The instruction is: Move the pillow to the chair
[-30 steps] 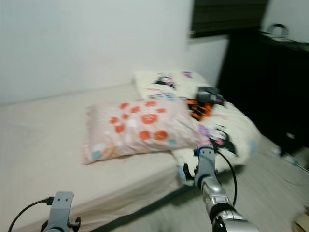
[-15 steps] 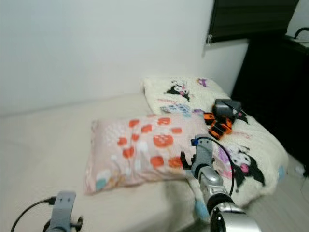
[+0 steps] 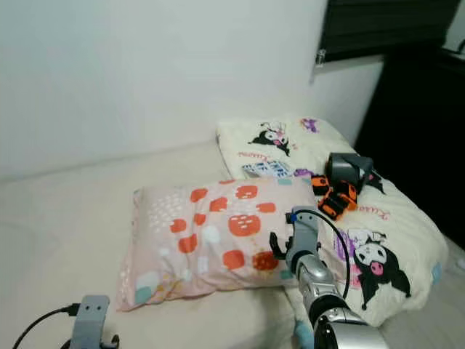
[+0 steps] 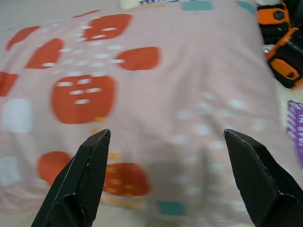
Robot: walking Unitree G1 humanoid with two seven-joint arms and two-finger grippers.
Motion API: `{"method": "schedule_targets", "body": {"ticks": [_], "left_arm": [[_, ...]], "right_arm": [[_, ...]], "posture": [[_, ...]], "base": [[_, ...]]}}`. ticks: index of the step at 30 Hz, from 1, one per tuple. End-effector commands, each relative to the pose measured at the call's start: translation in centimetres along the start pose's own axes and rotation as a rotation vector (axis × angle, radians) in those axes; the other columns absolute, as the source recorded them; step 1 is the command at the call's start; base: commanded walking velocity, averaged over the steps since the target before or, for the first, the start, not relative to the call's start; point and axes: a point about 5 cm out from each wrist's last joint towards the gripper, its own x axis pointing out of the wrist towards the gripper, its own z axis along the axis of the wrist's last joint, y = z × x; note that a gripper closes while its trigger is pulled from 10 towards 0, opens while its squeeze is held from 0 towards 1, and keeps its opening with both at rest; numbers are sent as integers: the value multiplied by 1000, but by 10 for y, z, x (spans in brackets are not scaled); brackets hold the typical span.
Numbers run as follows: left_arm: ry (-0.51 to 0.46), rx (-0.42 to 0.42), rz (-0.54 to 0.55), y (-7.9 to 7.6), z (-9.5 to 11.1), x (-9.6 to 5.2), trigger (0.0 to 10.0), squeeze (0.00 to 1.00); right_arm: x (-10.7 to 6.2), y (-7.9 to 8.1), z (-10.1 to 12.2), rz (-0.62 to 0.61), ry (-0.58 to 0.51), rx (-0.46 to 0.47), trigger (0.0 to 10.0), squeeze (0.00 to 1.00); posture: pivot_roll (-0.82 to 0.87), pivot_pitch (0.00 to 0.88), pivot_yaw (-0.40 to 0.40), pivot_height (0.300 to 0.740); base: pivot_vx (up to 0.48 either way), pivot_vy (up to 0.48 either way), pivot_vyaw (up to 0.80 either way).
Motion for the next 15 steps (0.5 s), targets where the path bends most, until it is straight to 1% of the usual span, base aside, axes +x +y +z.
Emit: {"method": "schedule_targets", "body": {"ticks": [1, 2, 11, 15], "left_arm": [[7, 9, -8, -1, -1, 0, 10000, 0], [9, 11, -3, -1, -1, 0, 10000, 0], [22, 1, 24, 2, 0, 1, 10000, 0], [13, -21, 33, 2, 4, 2, 10000, 0]], "right_arm": [[0, -1, -1, -7, 4, 23, 10000, 0], [0, -1, -1, -6, 4, 23, 10000, 0], [0, 1, -1, 4, 5, 28, 10000, 0], [1, 3, 2, 13, -4, 41, 10000, 0]], "posture": [[-158, 10, -7, 736], [-159, 9, -6, 736], [-160, 4, -3, 736], [-160, 4, -3, 736]], "base": [[0, -480, 0], [0, -469, 0], [0, 0, 0], [0, 0, 0]]}}
